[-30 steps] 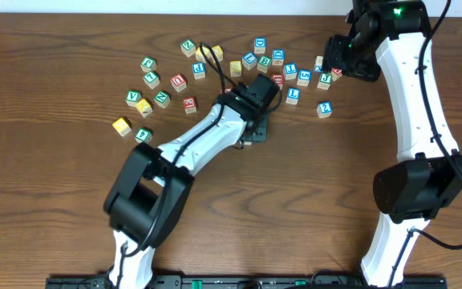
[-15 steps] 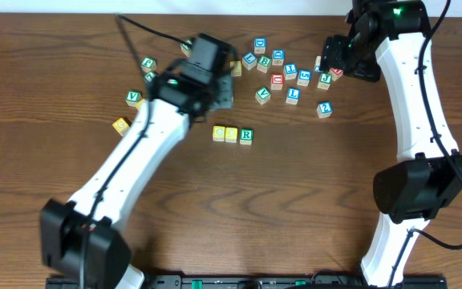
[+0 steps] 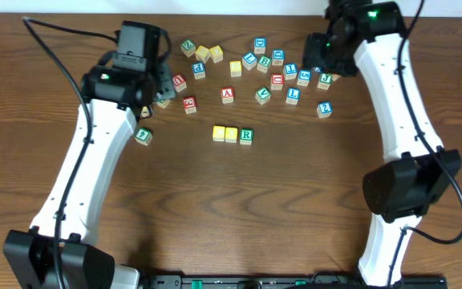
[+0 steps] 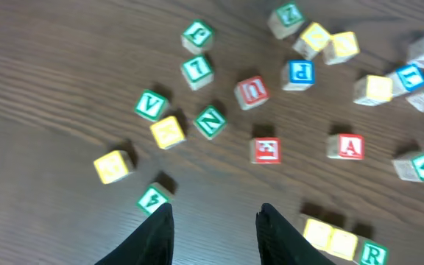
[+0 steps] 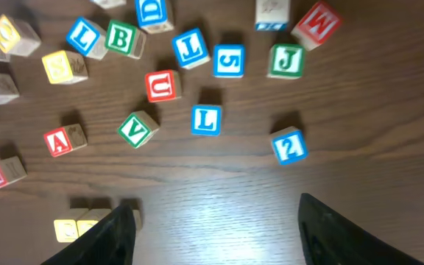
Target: Spell out CORL
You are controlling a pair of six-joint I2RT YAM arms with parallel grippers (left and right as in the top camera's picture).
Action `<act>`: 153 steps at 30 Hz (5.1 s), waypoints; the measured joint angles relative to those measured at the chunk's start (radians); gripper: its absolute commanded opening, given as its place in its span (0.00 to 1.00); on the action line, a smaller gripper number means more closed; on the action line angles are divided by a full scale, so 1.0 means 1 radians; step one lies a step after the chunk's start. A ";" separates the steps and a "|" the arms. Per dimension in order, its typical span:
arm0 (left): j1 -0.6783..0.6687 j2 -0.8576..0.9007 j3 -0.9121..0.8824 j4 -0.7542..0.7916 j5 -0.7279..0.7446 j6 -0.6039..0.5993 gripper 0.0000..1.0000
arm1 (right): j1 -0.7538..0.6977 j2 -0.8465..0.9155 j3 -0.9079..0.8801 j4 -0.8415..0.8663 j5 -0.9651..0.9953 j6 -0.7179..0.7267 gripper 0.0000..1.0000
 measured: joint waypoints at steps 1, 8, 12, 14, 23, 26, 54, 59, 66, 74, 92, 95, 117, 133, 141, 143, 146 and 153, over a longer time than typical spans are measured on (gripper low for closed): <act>0.009 0.000 0.000 -0.003 0.000 0.002 0.36 | 0.005 0.011 0.000 0.002 -0.001 0.003 0.64; 0.058 0.000 0.000 -0.007 0.000 0.010 0.36 | 0.013 0.095 0.000 0.013 0.000 0.037 0.63; 0.079 0.000 0.000 -0.013 0.000 0.010 0.36 | 0.013 0.136 -0.001 0.013 -0.001 0.057 0.62; 0.084 0.000 0.000 -0.016 -0.001 0.010 0.36 | 0.013 0.158 -0.001 0.013 -0.001 0.066 0.62; 0.084 0.000 0.000 -0.018 0.000 0.010 0.36 | 0.013 0.229 -0.001 0.039 -0.001 0.102 0.60; 0.084 0.000 0.000 -0.018 0.000 0.010 0.37 | 0.014 0.255 -0.001 0.062 -0.002 0.108 0.60; 0.084 0.000 0.000 -0.018 0.000 0.010 0.37 | 0.030 0.392 -0.001 0.163 -0.003 0.090 0.32; 0.084 0.000 0.000 -0.018 0.000 0.011 0.37 | 0.030 0.392 -0.001 0.131 -0.008 0.050 0.25; 0.084 0.000 0.000 -0.018 0.000 0.011 0.37 | 0.030 0.392 -0.001 0.048 -0.047 -0.017 0.28; 0.084 0.000 0.000 -0.018 0.000 0.010 0.37 | 0.034 0.392 -0.001 -0.079 -0.174 -0.120 0.29; 0.084 0.000 0.000 -0.018 0.000 0.010 0.37 | 0.171 0.392 -0.001 -0.093 -0.193 -0.156 0.33; 0.084 0.000 0.000 -0.018 0.000 0.010 0.37 | 0.189 0.392 -0.001 -0.092 -0.185 -0.154 0.34; 0.084 0.000 0.000 -0.018 0.000 0.010 0.37 | 0.229 0.392 -0.001 -0.140 -0.130 -0.097 0.40; 0.084 0.000 0.000 -0.018 0.000 0.010 0.37 | 0.220 0.394 0.166 -0.212 -0.128 -0.092 0.48; 0.084 0.000 0.000 -0.018 0.000 0.011 0.37 | 0.219 0.394 0.332 -0.325 -0.126 -0.095 0.40; 0.084 0.000 0.000 -0.018 0.000 0.011 0.37 | 0.219 0.394 0.359 -0.353 -0.126 -0.102 0.33; 0.084 0.000 0.000 -0.018 0.000 0.011 0.37 | 0.221 0.394 0.375 -0.381 -0.129 -0.114 0.23; 0.113 0.000 0.000 -0.010 0.000 0.010 0.37 | 0.257 0.394 0.375 -0.382 -0.146 -0.154 0.17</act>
